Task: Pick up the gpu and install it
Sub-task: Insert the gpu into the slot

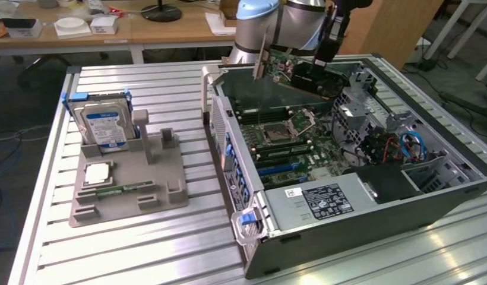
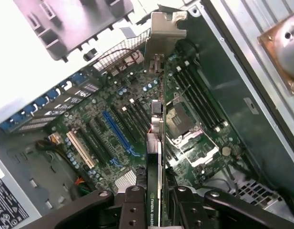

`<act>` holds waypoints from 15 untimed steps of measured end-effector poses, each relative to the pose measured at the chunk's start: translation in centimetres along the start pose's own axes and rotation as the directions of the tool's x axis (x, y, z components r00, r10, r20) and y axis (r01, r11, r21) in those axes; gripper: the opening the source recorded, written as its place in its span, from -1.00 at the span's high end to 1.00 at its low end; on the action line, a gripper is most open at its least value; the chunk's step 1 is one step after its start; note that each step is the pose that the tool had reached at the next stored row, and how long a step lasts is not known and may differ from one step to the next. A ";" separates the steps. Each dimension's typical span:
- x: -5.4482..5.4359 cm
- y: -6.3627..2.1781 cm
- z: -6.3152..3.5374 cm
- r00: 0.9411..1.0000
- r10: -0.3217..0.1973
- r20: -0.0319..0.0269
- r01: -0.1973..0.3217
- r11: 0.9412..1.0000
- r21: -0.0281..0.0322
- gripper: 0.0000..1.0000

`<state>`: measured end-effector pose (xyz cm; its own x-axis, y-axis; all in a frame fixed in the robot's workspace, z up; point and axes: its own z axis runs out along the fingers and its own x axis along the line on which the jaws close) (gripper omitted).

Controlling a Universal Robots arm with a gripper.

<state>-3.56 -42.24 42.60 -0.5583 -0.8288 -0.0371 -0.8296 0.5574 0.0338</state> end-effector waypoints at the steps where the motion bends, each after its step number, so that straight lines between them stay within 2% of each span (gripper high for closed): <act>1: 0.0 0.00 0.04 1.000 -0.018 0.000 0.018 1.000 0.000 0.49; 4: 0.0 0.00 0.14 0.998 -0.070 -0.002 0.070 0.998 -0.002 0.49; 8: 0.0 -0.01 0.26 0.990 -0.141 -0.003 0.141 0.990 -0.003 0.49; 12: 0.0 -0.01 0.39 0.978 -0.207 -0.004 0.207 0.978 -0.004 0.49; 15: 0.0 -0.01 0.48 0.967 -0.256 -0.005 0.256 0.967 -0.005 0.49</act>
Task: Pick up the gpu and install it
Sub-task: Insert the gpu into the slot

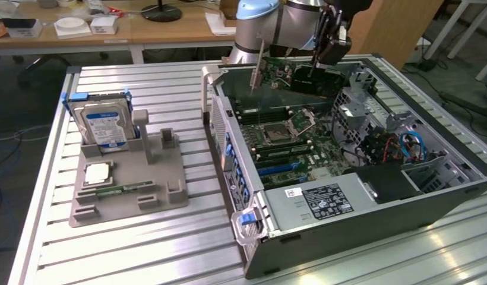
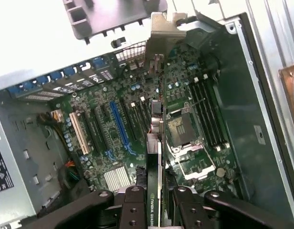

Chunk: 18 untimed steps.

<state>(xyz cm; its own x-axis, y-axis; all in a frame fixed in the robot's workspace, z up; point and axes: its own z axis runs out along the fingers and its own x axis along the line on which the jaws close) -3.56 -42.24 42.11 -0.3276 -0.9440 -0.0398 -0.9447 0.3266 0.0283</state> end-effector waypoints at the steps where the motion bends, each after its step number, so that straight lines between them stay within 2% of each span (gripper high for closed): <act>1: 0.0 0.00 0.03 1.000 -0.016 0.000 0.016 1.000 0.000 0.49; 4: 0.0 0.00 0.13 0.998 -0.065 -0.001 0.065 0.998 -0.001 0.49; 7: 0.0 -0.01 0.22 0.993 -0.117 -0.002 0.117 0.993 0.000 0.49; 9: 0.0 -0.02 0.33 0.989 -0.148 -0.002 0.148 0.989 0.002 0.49; 12: 0.0 -0.02 0.47 0.983 -0.185 -0.001 0.185 0.983 0.008 0.49; 18: 0.1 -0.06 1.45 0.967 -0.253 -0.002 0.253 0.967 0.006 0.49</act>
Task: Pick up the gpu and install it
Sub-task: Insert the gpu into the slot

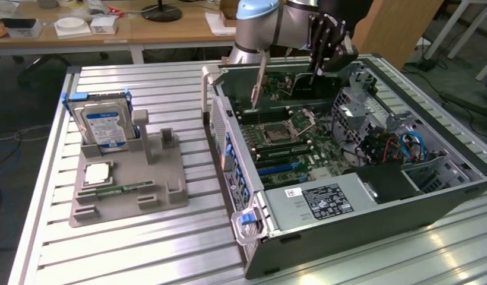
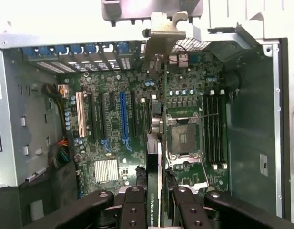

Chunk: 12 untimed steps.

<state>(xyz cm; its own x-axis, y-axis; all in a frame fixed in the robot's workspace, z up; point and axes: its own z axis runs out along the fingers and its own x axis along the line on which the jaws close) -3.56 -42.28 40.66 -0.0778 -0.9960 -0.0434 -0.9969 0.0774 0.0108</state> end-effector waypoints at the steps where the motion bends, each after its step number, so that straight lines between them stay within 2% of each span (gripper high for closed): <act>1: 0.0 -0.03 0.16 1.000 -0.008 0.000 0.008 1.000 0.000 0.49; 2: 0.1 -0.03 0.22 1.000 -0.014 0.000 0.014 1.000 0.001 0.49; 4: 0.1 -0.03 0.30 1.000 -0.025 0.000 0.025 1.000 0.009 0.49; 8: 0.2 -0.06 0.44 0.999 -0.052 0.001 0.052 0.998 0.029 0.49; 12: 0.5 -0.07 0.85 0.998 -0.062 0.001 0.062 0.998 0.031 0.49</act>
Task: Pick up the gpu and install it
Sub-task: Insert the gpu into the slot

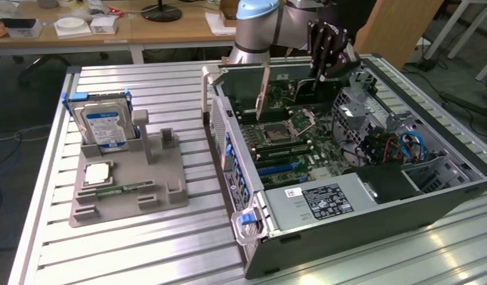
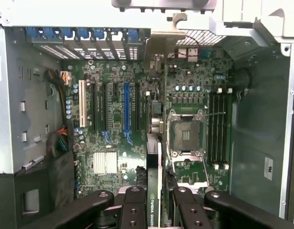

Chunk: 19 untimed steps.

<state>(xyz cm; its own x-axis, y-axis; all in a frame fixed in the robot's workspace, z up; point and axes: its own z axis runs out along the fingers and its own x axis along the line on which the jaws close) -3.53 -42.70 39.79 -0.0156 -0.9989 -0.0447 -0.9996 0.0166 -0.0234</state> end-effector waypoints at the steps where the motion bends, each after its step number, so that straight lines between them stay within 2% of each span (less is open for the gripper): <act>1: 0.1 0.00 0.11 1.000 -0.002 0.000 0.002 1.000 0.000 0.49; 12: 1.0 0.03 2.02 1.000 -0.003 0.000 0.003 1.000 0.001 0.49; 19: 1.2 -0.01 3.28 1.000 0.000 0.000 0.000 1.000 0.001 0.49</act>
<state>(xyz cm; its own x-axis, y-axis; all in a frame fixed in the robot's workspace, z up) -3.46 -43.74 36.46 -0.0155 -0.9989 -0.0448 -0.9996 0.0166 -0.0245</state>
